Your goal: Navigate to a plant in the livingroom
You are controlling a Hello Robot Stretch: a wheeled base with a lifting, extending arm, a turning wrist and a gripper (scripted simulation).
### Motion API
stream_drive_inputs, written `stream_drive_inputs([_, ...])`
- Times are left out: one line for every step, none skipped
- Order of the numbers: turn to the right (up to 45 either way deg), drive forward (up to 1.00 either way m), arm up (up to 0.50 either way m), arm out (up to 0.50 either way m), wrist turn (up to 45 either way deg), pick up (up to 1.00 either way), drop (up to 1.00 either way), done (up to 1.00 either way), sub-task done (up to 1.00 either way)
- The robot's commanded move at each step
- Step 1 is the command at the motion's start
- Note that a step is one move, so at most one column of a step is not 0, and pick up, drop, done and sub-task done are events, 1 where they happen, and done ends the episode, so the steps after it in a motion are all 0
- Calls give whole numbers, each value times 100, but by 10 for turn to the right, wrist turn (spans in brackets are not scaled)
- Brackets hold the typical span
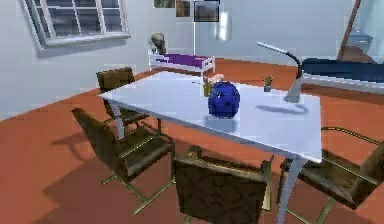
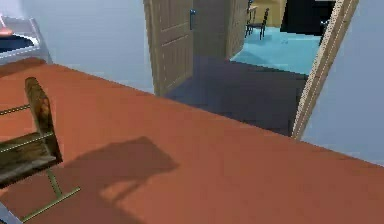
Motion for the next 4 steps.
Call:
stream_drive_inputs([450, 0, 0, 0, 0, 0, 0, 0, 0])
stream_drive_inputs([450, 0, 0, 0, 0, 0, 0, 0, 0])
stream_drive_inputs([240, 0, 0, 0, 0, 0, 0, 0, 0])
stream_drive_inputs([0, 100, 0, 0, 0, 0, 0, 0, 0])
